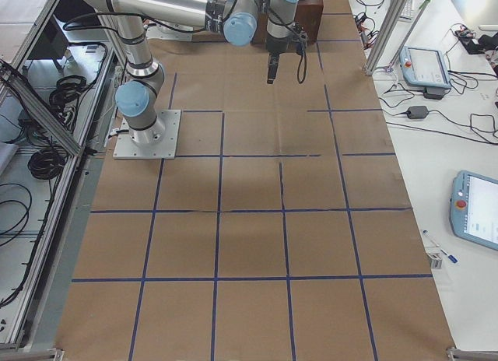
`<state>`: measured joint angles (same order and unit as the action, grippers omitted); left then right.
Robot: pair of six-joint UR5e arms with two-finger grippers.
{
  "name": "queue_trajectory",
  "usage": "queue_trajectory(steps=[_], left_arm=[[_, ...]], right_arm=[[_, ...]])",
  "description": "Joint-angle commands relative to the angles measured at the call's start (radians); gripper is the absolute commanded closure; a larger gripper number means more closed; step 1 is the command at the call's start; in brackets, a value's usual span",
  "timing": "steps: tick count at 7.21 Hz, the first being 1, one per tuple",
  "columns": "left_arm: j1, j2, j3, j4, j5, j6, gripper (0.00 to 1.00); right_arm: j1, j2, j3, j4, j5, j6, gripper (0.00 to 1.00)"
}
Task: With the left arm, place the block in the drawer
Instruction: 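Release the handle and move the left gripper over the yellow cube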
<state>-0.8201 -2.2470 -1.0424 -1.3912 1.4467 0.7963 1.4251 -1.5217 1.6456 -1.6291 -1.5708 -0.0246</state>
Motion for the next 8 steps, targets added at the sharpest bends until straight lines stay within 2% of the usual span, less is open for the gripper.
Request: queue_trajectory(steps=[1,3,6,8], left_arm=[[-0.001,-0.023,0.022,0.033,0.003,0.001,0.01],[0.004,-0.054,0.060,0.055,0.004,0.001,0.01],[0.004,-0.156,0.215,0.035,0.006,0.001,0.01],[0.004,-0.227,0.262,0.037,0.014,0.001,0.01]], right_arm=[[0.000,0.000,0.000,0.000,0.000,0.000,0.00],[0.000,0.000,-0.001,0.000,0.000,0.000,0.00],[0.000,0.000,0.000,0.000,0.000,0.000,0.00],[0.000,0.000,0.000,0.000,0.000,0.000,0.00]])
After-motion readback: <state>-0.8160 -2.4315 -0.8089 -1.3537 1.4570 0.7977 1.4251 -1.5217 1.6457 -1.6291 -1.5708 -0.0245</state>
